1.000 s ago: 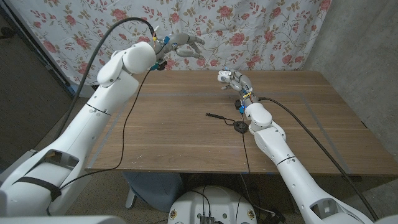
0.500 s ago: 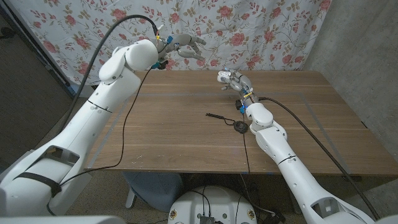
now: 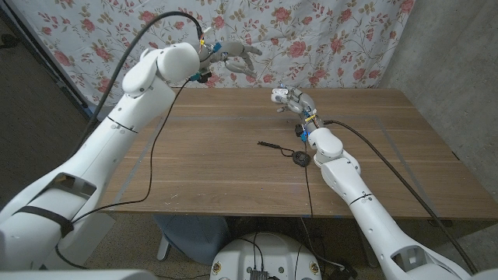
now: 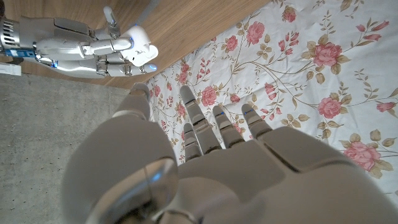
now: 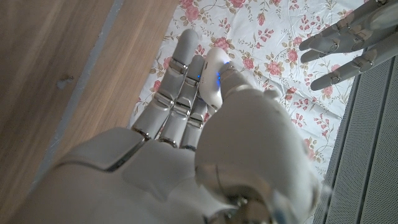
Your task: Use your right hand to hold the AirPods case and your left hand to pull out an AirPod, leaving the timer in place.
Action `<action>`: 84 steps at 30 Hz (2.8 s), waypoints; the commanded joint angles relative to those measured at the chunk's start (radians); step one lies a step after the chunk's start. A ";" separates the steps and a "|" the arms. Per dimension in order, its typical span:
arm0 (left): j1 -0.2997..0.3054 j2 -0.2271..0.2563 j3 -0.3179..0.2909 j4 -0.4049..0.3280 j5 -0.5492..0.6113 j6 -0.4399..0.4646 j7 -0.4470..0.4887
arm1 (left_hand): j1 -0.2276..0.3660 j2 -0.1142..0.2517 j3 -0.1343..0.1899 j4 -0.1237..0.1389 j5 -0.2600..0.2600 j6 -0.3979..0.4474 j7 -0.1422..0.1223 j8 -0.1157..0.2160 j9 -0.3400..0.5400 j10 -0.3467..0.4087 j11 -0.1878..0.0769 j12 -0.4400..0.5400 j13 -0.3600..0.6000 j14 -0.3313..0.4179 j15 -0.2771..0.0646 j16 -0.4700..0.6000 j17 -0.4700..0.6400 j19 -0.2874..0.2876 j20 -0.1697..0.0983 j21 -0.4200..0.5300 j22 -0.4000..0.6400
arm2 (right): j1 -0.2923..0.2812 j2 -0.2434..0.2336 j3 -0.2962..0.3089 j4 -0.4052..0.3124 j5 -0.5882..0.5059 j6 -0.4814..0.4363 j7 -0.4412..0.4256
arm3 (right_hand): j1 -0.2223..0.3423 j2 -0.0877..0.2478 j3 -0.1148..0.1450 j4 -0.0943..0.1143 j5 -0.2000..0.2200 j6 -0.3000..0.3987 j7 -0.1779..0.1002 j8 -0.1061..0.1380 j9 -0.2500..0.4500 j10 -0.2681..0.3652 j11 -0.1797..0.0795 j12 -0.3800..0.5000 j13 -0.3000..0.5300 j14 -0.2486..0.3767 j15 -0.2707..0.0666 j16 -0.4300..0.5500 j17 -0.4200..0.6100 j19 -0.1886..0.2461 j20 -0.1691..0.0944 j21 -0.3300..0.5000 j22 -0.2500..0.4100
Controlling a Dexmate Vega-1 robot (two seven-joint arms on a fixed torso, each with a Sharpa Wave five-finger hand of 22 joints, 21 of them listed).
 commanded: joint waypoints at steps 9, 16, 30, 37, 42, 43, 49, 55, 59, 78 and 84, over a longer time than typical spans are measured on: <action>-0.130 -0.011 0.036 0.098 -0.079 -0.070 -0.164 | 0.014 -0.005 0.022 -0.001 0.003 -0.073 0.007 -0.005 -0.001 -0.025 0.010 -0.020 0.012 -0.021 0.009 -0.011 0.004 -0.014 0.006 -0.005 0.001 | 0.000 -0.029 -0.007 -0.026 -0.002 0.006 0.041 | 0.013 -0.003 -0.004 0.000 0.008 0.002 0.000 -0.007 0.003 0.142 -0.137 0.004 0.045 0.053 -0.172 -0.005 0.007 -0.027 -0.111 0.016 -0.002; -0.196 0.006 0.090 0.138 -0.038 -0.149 -0.212 | 0.046 0.007 0.055 -0.010 0.022 -0.142 0.011 -0.003 -0.003 -0.084 0.028 -0.055 0.018 -0.068 0.028 -0.023 0.006 -0.031 0.014 -0.009 0.001 | 0.001 -0.026 -0.005 -0.030 0.003 -0.003 0.041 | 0.013 -0.003 -0.005 0.000 0.008 0.002 0.001 -0.008 0.003 0.141 -0.138 0.003 0.047 0.053 -0.172 -0.006 0.008 -0.029 -0.111 0.022 -0.002; -0.245 -0.027 0.103 0.246 -0.091 -0.242 -0.253 | 0.045 -0.007 0.061 -0.006 0.026 -0.182 0.013 0.001 -0.003 -0.135 0.015 -0.082 0.021 -0.107 0.040 -0.026 0.006 -0.045 0.019 -0.011 0.001 | 0.016 -0.028 -0.007 -0.015 0.012 0.009 0.062 | 0.014 -0.002 -0.005 0.000 0.009 0.002 0.001 -0.011 0.004 0.145 -0.138 0.000 0.047 0.054 -0.172 -0.008 0.011 -0.036 -0.111 0.035 -0.003; -0.266 -0.037 0.114 0.281 -0.099 -0.274 -0.271 | 0.053 -0.005 0.066 -0.008 0.027 -0.184 0.015 0.005 -0.003 -0.131 0.008 -0.082 0.022 -0.107 0.037 -0.023 0.006 -0.044 0.018 -0.009 0.001 | 0.026 -0.034 -0.010 -0.017 0.016 0.009 0.079 | 0.014 -0.003 -0.006 0.000 0.009 0.003 -0.001 -0.011 0.004 0.144 -0.136 -0.002 0.048 0.055 -0.172 -0.008 0.012 -0.039 -0.111 0.040 -0.004; -0.270 -0.041 0.122 0.292 -0.093 -0.291 -0.275 | 0.066 0.005 0.077 -0.010 0.031 -0.182 0.014 0.009 -0.003 -0.125 0.007 -0.082 0.023 -0.105 0.034 -0.020 0.005 -0.042 0.017 -0.007 0.001 | 0.035 -0.048 -0.018 -0.020 0.013 0.006 0.103 | 0.015 -0.002 -0.006 0.000 0.009 0.002 0.000 -0.013 0.004 0.145 -0.137 -0.003 0.049 0.055 -0.171 -0.009 0.012 -0.042 -0.111 0.045 -0.004; -0.274 -0.039 0.125 0.293 -0.088 -0.296 -0.277 | 0.068 0.006 0.078 -0.011 0.031 -0.182 0.015 0.009 -0.003 -0.126 0.008 -0.082 0.023 -0.106 0.035 -0.020 0.005 -0.041 0.018 -0.007 0.001 | 0.036 -0.050 -0.019 -0.021 0.014 0.004 0.106 | 0.015 -0.002 -0.006 0.000 0.010 0.002 0.001 -0.012 0.004 0.146 -0.137 -0.003 0.049 0.055 -0.171 -0.010 0.013 -0.042 -0.111 0.046 -0.004; -0.278 -0.042 0.127 0.295 -0.079 -0.297 -0.283 | 0.079 0.011 0.085 -0.013 0.034 -0.179 0.014 0.012 -0.003 -0.120 0.005 -0.082 0.024 -0.106 0.029 -0.019 0.005 -0.040 0.017 -0.006 0.001 | 0.048 -0.070 -0.030 -0.027 0.002 0.004 0.132 | 0.015 -0.003 -0.006 0.000 0.010 -0.002 0.000 -0.015 0.004 0.146 -0.136 -0.004 0.050 0.055 -0.172 -0.010 0.013 -0.045 -0.111 0.050 -0.005; -0.277 -0.038 0.136 0.288 -0.058 -0.308 -0.279 | 0.085 0.012 0.088 -0.013 0.035 -0.179 0.015 0.013 -0.003 -0.120 0.003 -0.082 0.024 -0.106 0.031 -0.018 0.004 -0.039 0.015 -0.006 0.001 | 0.055 -0.086 -0.040 -0.034 -0.006 0.004 0.157 | 0.016 -0.003 -0.007 0.000 0.010 -0.005 0.000 -0.017 0.004 0.147 -0.134 -0.005 0.050 0.055 -0.172 -0.011 0.014 -0.047 -0.110 0.054 -0.005; -0.282 -0.044 0.139 0.304 -0.075 -0.317 -0.290 | 0.087 0.011 0.089 -0.013 0.035 -0.180 0.013 0.013 -0.003 -0.119 0.002 -0.083 0.025 -0.106 0.031 -0.017 0.004 -0.038 0.015 -0.005 0.001 | 0.055 -0.090 -0.043 -0.038 -0.009 0.004 0.163 | 0.016 -0.004 -0.007 -0.001 0.010 -0.006 0.000 -0.017 0.003 0.146 -0.134 -0.006 0.051 0.055 -0.171 -0.011 0.015 -0.049 -0.110 0.057 -0.005; -0.265 -0.053 0.141 0.289 -0.071 -0.328 -0.286 | 0.091 0.006 0.089 -0.009 0.035 -0.177 0.013 0.017 -0.003 -0.106 -0.002 -0.082 0.027 -0.101 0.026 -0.014 0.003 -0.036 0.014 -0.004 0.001 | 0.051 -0.090 -0.035 -0.050 0.007 0.007 0.174 | 0.017 -0.003 -0.007 0.000 0.011 -0.005 -0.001 -0.018 0.003 0.150 -0.132 -0.011 0.052 0.054 -0.171 -0.014 0.018 -0.058 -0.109 0.071 -0.007; -0.264 -0.041 0.157 0.277 -0.029 -0.337 -0.265 | 0.088 0.002 0.087 -0.006 0.034 -0.170 0.011 0.020 -0.003 -0.101 0.000 -0.081 0.028 -0.093 0.022 -0.011 0.003 -0.032 0.011 -0.002 0.001 | 0.045 -0.091 -0.032 -0.057 0.008 0.014 0.173 | 0.017 -0.004 -0.008 0.000 0.012 -0.005 0.000 -0.019 0.003 0.149 -0.134 -0.012 0.054 0.053 -0.171 -0.014 0.019 -0.061 -0.109 0.076 -0.008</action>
